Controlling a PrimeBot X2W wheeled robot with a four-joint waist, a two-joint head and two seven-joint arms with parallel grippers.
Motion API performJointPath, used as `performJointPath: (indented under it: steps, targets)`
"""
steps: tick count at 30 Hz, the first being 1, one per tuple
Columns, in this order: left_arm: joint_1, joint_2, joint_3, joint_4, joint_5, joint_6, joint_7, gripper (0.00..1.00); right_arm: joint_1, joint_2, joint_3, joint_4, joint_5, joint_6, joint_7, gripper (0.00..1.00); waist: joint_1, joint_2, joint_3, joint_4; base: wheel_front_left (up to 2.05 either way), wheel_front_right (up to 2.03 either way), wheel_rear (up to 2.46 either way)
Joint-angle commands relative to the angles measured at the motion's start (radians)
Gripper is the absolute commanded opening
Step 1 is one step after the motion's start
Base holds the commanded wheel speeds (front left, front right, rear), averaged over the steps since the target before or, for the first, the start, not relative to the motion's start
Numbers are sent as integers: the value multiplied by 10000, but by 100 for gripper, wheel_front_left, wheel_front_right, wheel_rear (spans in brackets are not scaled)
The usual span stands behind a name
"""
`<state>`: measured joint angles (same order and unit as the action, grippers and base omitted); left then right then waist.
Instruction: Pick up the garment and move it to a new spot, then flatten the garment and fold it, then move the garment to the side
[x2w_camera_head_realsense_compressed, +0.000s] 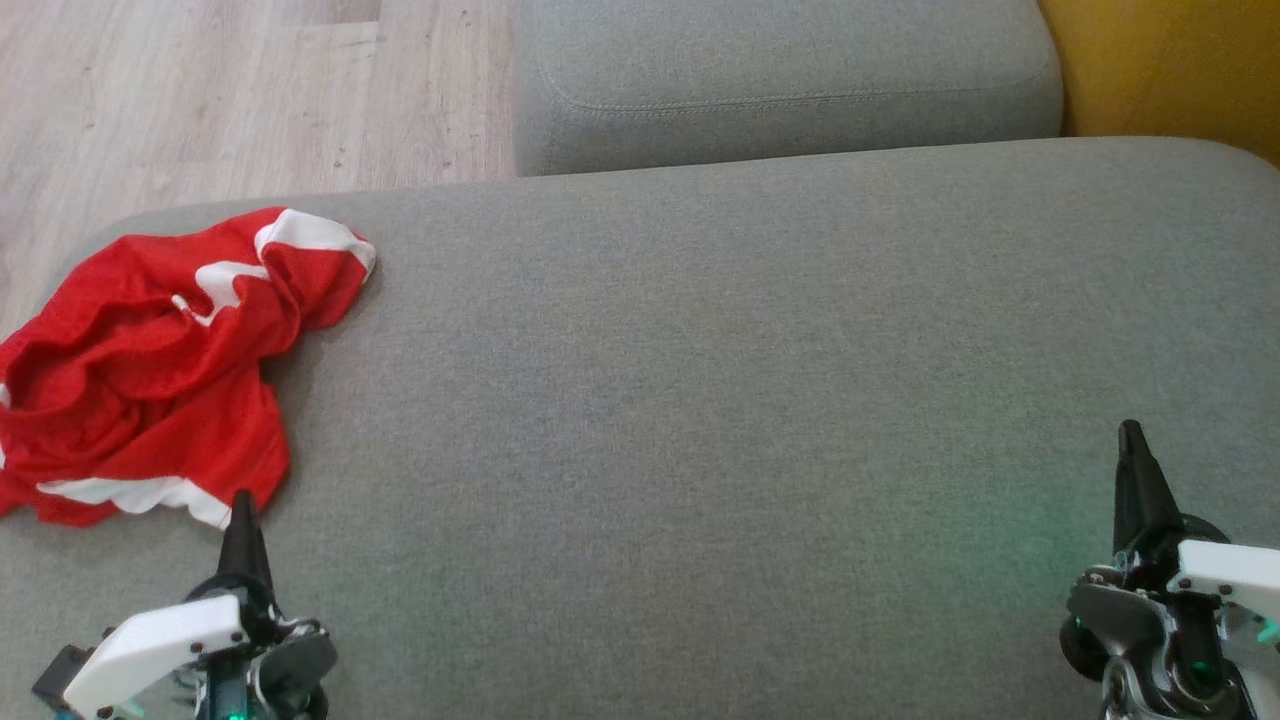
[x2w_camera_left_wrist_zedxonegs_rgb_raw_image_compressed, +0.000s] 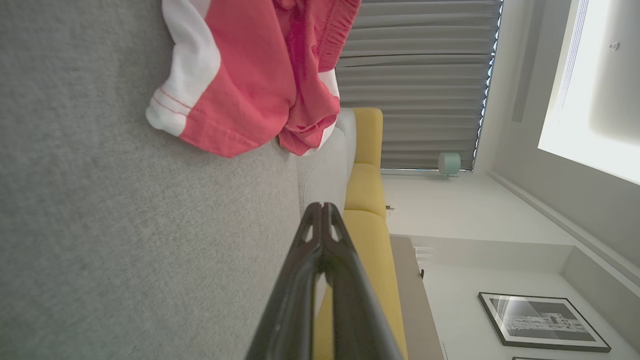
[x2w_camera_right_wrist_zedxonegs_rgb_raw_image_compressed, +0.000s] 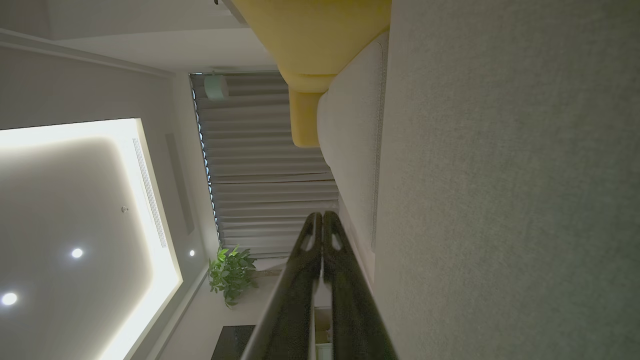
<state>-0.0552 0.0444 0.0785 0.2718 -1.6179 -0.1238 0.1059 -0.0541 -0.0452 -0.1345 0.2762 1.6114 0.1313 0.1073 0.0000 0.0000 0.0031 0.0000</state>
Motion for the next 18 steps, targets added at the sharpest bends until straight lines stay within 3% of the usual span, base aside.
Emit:
performJointPath:
  steps: [1, 18]
  targets:
    - [-528, 58, 349, -270, 90, -69, 70, 0, -538, -50, 211, -315, -24, -6, 57, 0, 0, 0, 0, 0, 0, 0, 0]
    - [-527, 58, 349, -270, 90, -69, 70, 0, -538, -50, 211, -315, -24, -6, 57, 0, 0, 0, 0, 0, 0, 0, 0]
